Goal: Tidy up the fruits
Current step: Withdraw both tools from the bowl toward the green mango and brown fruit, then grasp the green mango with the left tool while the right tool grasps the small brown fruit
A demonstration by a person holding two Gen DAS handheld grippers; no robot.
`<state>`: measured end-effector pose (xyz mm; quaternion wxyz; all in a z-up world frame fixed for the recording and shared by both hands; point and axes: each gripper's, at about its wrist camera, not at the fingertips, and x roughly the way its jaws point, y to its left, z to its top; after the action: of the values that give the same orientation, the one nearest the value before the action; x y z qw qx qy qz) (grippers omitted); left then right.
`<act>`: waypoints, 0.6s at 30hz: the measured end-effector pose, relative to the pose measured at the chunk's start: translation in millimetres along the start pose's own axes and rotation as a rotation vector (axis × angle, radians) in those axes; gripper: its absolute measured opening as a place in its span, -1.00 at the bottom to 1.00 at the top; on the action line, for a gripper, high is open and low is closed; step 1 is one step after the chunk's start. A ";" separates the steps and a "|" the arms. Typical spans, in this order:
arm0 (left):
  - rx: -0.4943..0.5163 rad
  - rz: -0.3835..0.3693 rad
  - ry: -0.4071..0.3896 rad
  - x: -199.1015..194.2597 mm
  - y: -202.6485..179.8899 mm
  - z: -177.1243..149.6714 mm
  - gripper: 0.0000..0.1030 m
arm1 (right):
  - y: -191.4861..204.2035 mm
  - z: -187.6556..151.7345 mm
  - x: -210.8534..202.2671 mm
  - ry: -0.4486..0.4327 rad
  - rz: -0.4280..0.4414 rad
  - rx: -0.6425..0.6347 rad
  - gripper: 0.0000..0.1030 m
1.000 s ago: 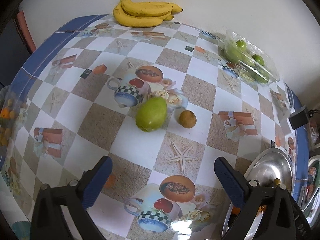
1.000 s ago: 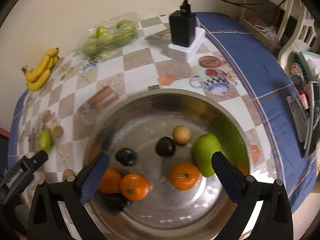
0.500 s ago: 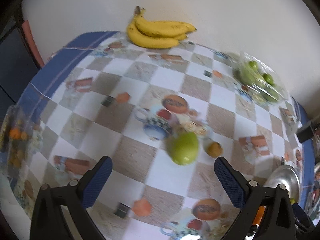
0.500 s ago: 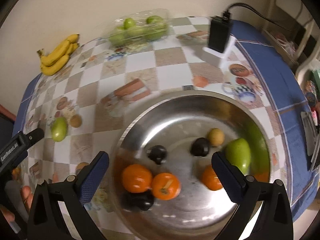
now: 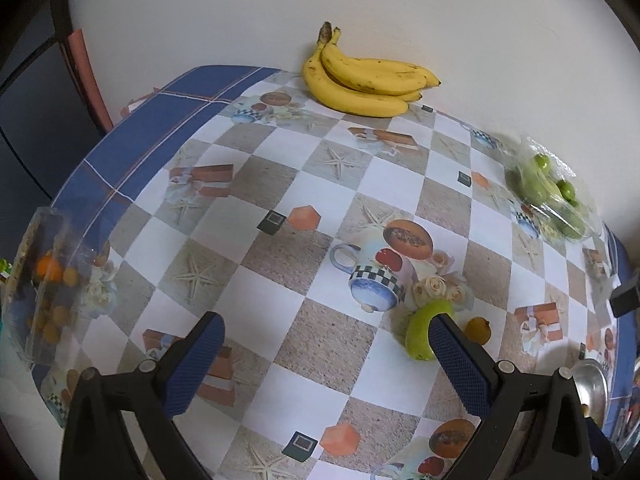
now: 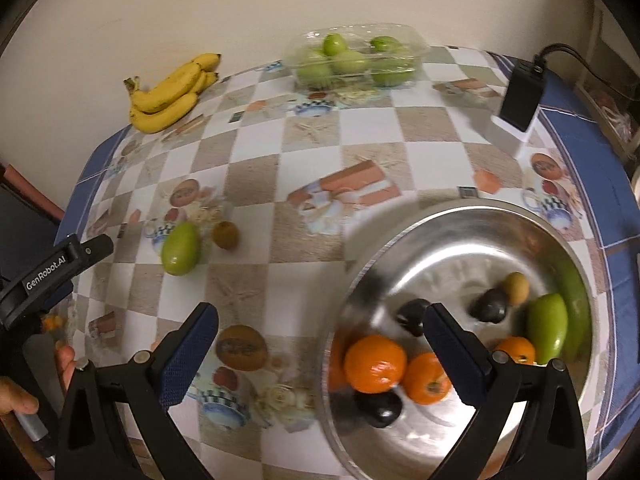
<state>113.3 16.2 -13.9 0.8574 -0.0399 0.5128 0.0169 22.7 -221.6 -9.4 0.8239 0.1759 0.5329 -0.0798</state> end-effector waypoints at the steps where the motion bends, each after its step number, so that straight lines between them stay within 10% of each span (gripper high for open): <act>1: -0.009 0.001 0.003 1.2 2.4 0.8 1.00 | 2.6 0.3 0.7 0.000 0.003 -0.005 0.98; 18: -0.105 -0.027 0.029 16.8 19.1 10.6 1.00 | 41.7 23.4 14.9 -0.025 0.108 -0.035 0.98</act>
<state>129.1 35.9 -24.7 0.8469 -0.0920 0.5228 0.0315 62.2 -190.9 -5.6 0.8364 0.1892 0.5137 -0.0280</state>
